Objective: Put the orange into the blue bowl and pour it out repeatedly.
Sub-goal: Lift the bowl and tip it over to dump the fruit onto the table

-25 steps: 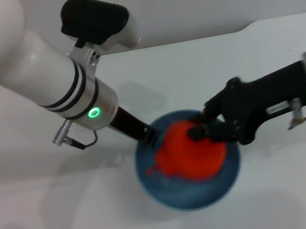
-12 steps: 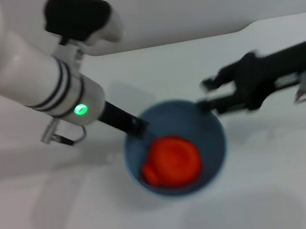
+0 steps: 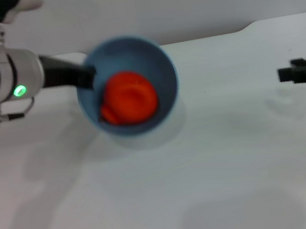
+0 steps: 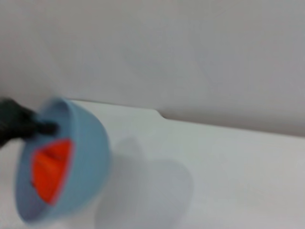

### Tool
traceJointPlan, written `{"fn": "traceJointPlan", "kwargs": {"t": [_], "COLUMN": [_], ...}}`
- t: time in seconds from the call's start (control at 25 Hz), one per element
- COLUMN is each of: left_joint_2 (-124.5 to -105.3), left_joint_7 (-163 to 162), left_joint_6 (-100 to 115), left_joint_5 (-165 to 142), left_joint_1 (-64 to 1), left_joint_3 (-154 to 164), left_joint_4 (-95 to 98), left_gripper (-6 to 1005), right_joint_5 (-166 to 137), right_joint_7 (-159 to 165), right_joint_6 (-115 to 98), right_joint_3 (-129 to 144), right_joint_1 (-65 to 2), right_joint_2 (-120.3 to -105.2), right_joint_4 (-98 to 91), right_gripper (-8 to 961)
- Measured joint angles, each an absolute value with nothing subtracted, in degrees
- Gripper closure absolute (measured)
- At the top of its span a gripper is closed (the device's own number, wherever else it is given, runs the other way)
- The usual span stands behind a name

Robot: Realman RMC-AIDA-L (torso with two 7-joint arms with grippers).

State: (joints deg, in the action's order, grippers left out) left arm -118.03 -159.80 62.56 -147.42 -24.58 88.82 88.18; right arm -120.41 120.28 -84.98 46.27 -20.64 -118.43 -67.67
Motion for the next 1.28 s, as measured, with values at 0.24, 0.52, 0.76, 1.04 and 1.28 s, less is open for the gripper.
{"fn": "traceJointPlan", "kwargs": {"t": [0.24, 0.52, 0.76, 1.04, 1.28], "left_joint_2": [-117.97, -118.29, -118.75, -119.05, -118.73], "left_joint_7": [-153.38, -150.38, -131.12, -103.22, -99.27], "left_joint_6": [42.73, 17.57, -15.73, -43.15, -49.09], "left_joint_5": [-151.21, -164.74, -165.45, -153.88, -141.08], "left_joint_1": [-14.18, -8.05, -5.42, -9.79, -11.94], "left_joint_3": [98.29, 113.75, 123.8, 134.32, 137.87], "left_joint_4": [95.41, 92.96, 80.53, 63.9, 62.78], "left_gripper": [1000, 1000, 1001, 1000, 1001], "right_joint_5": [-128.29, -130.05, -130.1, -130.14, -130.14], "right_joint_7": [124.38, 125.25, 125.28, 125.18, 124.73], "right_joint_6": [-85.36, -86.58, -86.86, -87.0, -87.15], "right_joint_3": [44.36, 44.32, 44.28, 44.45, 44.91], "right_joint_1": [-20.72, -20.96, -20.96, -20.97, -21.83], "right_joint_2": [-118.32, -118.3, -118.3, -118.29, -118.3], "right_joint_4": [-66.84, -66.43, -66.37, -66.35, -66.28], "right_gripper": [475, 475, 475, 476, 475]}}
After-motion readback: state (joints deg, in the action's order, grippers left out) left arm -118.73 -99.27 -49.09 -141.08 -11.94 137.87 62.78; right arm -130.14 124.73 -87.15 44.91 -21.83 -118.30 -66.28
